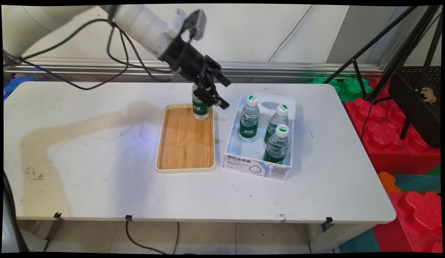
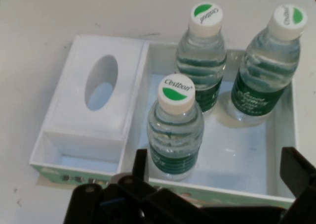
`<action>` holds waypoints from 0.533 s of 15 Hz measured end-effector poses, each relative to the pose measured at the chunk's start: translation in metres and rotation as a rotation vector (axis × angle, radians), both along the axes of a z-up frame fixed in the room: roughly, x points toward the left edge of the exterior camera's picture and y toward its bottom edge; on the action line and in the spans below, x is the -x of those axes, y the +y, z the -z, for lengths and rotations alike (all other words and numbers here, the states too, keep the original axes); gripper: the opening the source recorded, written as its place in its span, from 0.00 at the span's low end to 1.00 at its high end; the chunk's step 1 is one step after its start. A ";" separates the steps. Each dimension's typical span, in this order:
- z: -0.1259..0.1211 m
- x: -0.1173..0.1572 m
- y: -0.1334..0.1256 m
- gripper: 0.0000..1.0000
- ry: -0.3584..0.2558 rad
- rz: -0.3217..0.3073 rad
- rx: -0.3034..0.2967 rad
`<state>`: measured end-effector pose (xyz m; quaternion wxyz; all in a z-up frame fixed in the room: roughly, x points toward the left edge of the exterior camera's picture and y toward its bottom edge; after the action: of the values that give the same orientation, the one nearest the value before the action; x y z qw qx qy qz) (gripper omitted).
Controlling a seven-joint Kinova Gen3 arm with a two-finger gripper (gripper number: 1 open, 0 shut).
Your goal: Pick up the green bottle from the white box
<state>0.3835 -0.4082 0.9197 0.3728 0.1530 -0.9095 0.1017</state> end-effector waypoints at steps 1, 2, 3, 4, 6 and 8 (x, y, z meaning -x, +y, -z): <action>0.007 0.006 -0.004 1.00 -0.007 0.001 -0.004; 0.012 0.010 -0.007 1.00 -0.011 0.002 -0.006; 0.018 0.017 -0.011 1.00 -0.018 0.004 -0.008; 0.026 0.023 -0.016 1.00 -0.025 0.004 -0.011; 0.040 0.035 -0.025 1.00 -0.040 0.004 -0.015; 0.053 0.047 -0.035 1.00 -0.052 0.004 -0.021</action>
<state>0.3362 -0.4429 0.8668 0.3474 0.1522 -0.9203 0.0955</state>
